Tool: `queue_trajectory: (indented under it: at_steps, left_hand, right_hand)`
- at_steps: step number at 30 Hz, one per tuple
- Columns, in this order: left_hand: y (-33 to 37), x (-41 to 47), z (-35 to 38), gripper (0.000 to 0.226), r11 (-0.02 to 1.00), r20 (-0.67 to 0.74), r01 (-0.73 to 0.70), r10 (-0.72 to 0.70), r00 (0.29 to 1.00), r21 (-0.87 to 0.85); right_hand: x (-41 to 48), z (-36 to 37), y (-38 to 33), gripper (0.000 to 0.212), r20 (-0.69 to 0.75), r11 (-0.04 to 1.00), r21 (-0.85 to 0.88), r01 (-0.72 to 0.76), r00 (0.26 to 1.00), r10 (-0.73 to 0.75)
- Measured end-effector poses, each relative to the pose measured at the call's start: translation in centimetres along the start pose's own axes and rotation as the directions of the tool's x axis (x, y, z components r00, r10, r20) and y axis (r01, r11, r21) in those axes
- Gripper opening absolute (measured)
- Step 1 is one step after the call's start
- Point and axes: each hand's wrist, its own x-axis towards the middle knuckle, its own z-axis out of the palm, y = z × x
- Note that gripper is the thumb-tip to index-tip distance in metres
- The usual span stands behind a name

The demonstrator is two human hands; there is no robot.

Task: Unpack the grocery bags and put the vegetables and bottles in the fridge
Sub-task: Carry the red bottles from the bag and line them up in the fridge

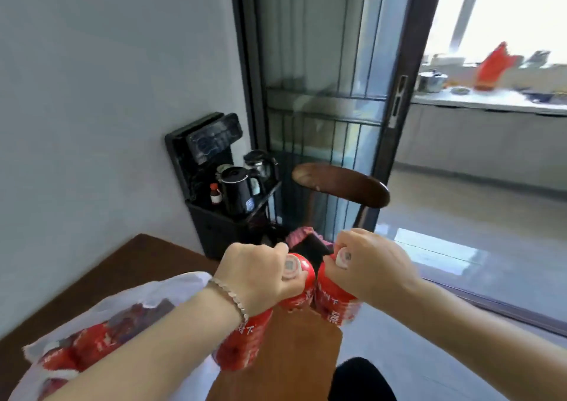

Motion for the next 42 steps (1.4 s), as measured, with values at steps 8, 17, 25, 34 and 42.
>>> queue_trajectory:
  at_steps: [8,17,25,34,42]
  left_hand:
    - [22.1,9.0,-1.9,0.050,0.856,-0.113,-0.517,0.511,0.852,-0.024]
    - [54.7,13.6,-7.0,0.050,0.581,-0.258,-0.810,0.772,0.581,-0.083]
    - [80.1,15.6,-12.9,0.042,0.358,-0.396,-0.922,0.833,0.386,-0.146]
    - [102.8,21.9,-18.1,0.050,0.082,-0.427,-0.984,0.893,0.142,-0.155]
    - [121.7,30.3,-26.7,0.036,-0.127,-0.498,-0.991,0.862,-0.090,-0.041]
  right_hand:
    - [-13.4,-7.3,17.8,0.030,-0.200,0.868,-0.046,-0.494,0.856,0.477]
    - [-35.7,-17.3,37.4,0.021,-0.375,0.568,0.054,-0.822,0.510,0.774]
    - [-51.1,-26.8,51.8,0.025,-0.482,0.261,0.044,-0.964,0.208,0.851]
    - [-59.5,-35.2,67.1,0.034,-0.510,-0.004,0.208,-0.978,-0.112,0.853]
    - [-63.6,-44.1,80.4,0.028,-0.525,-0.122,0.413,-0.902,-0.346,0.777]
